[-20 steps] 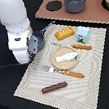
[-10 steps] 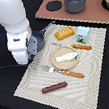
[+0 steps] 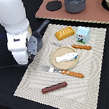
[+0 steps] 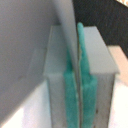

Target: Interact with the objects in diverse but meaningful ways.

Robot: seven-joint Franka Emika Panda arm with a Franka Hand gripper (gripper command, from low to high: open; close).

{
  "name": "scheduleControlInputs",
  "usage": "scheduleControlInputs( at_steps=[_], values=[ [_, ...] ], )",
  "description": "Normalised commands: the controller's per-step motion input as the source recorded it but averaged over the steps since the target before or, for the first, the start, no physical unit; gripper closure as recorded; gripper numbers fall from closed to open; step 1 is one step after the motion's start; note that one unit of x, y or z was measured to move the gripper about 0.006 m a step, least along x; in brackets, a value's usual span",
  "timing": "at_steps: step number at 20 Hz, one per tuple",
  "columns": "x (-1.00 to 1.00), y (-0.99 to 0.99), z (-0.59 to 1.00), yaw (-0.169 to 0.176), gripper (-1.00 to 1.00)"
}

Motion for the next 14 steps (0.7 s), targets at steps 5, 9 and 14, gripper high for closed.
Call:
scheduleControlInputs(
  at_steps=[5,9,14],
  values=[
    [-0.02,0.16,0.79,0.000,1.00],
    [0.00,0.34,0.91,0.000,1.00],
    [-0.01,0.54,0.47,0.000,1.00]
  ],
)
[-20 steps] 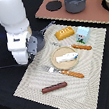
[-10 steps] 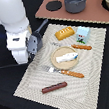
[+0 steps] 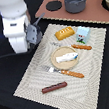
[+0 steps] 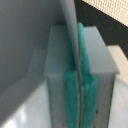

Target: Interact with the objects in diverse but meaningful ways.

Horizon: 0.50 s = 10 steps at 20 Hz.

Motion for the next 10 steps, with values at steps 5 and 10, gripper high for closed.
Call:
scheduleControlInputs(
  at_steps=[5,10],
  values=[
    [-0.03,0.59,0.46,0.001,1.00],
    [0.00,0.61,0.35,0.000,1.00]
  ],
)
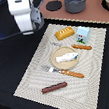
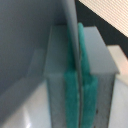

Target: Interact with the objects in diverse but meaningful ways.

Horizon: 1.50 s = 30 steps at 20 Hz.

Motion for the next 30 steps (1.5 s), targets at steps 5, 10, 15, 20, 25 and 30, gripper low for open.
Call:
scheduleControlInputs(
  at_steps=[5,10,15,20,25,30],
  values=[
    [0.00,0.62,0.23,0.001,1.00],
    [0.16,0.69,0.14,0.000,1.00],
    [0.14,0.71,0.04,0.000,1.00],
    [0.22,0.70,0.01,0.000,1.00],
    [0.51,0.62,0.06,0.000,1.00],
    [0.77,0.49,0.14,0.000,1.00]
  ],
)
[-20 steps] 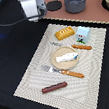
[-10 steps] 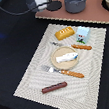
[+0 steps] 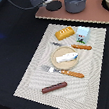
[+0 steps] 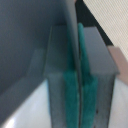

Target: Interact with the objects in diverse but meaningful ways.

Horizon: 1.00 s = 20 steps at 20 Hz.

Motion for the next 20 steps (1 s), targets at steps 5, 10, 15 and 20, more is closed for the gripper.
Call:
scheduleControlInputs(
  at_steps=[5,10,15,20],
  values=[
    [0.73,0.45,0.04,0.000,1.00],
    [0.39,0.39,-0.04,0.000,1.00],
    [0.03,0.40,-0.12,0.000,1.00],
    [0.07,0.46,-0.01,0.000,1.00]
  ],
)
